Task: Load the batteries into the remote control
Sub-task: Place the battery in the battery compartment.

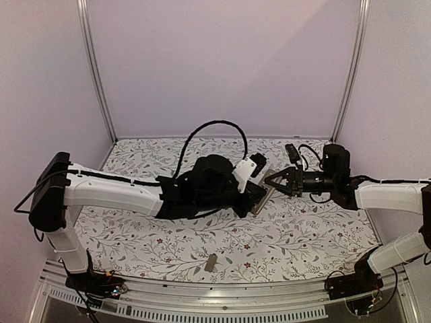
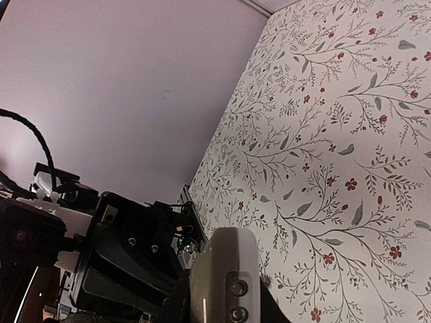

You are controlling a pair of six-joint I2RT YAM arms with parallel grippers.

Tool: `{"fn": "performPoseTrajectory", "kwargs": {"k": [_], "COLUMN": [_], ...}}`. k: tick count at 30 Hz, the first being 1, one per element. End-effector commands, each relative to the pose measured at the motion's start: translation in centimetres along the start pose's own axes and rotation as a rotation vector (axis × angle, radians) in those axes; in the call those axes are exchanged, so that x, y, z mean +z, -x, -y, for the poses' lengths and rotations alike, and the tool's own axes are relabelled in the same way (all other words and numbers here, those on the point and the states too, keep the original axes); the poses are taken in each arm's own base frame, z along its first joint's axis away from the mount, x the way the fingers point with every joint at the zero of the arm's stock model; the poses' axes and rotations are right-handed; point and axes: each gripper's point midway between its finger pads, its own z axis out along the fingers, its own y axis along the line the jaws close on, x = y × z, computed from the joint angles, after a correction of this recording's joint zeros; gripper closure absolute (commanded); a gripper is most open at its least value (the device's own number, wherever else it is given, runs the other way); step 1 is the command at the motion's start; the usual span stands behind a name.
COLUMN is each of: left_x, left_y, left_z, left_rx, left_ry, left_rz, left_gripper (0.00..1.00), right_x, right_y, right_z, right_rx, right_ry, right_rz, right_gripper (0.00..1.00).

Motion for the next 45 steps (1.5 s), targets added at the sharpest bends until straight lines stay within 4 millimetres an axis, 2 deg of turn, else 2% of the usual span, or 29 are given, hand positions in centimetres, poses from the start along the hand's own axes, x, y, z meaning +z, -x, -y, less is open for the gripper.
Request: {"fn": "performPoseTrajectory", "kwargs": {"k": [1,5,9,12,21,27,33,45], "left_x": [0.4,0.5,0.7,0.8,0.8,0.5,0.0,-1.1], "left_y": [-4.8,-5.7,-6.1,-6.0,-5.5,-5.2,-4.1,-3.3], "left_z": [0.5,0.4,0.3,0.2,-0.2,-0.6,-1.2,-2.3], "left_rx": [0.019,0.020,0.021,0.023,0.037,0.044,0.045,0.052], "left_ry": [-0.005,0.005,0.011,0.020,0.042,0.064,0.098,0.161], "left_rz": [-0.151,-0.196,-0.220,-0.220,-0.207,-0.197,-0.159,-0.128], "left_gripper": [1.00,1.00,0.90,0.87,0.79,0.70,0.63,0.58], "right_x": [-0.3,-0.3,-0.3,-0.3,-0.2,-0.2,-0.2,0.0], "right_y": [1.0,0.8,0.7,0.7,0.6,0.5,0.3,0.0], "right_z": [-2.3,-2.2,-2.1,-2.1,-2.0,-1.8,-1.6,-1.1], "right_rx": [-0.057,-0.055,-0.054,-0.052,-0.050,-0.045,-0.040,-0.031], "right_ry": [0.077,0.077,0.078,0.077,0.078,0.076,0.072,0.070], "right_rz": [0.023,0.017,0.014,0.013,0.010,0.008,0.006,-0.002], "right_gripper": [1.00,1.00,1.00,1.00,1.00,1.00,1.00,1.00]}}
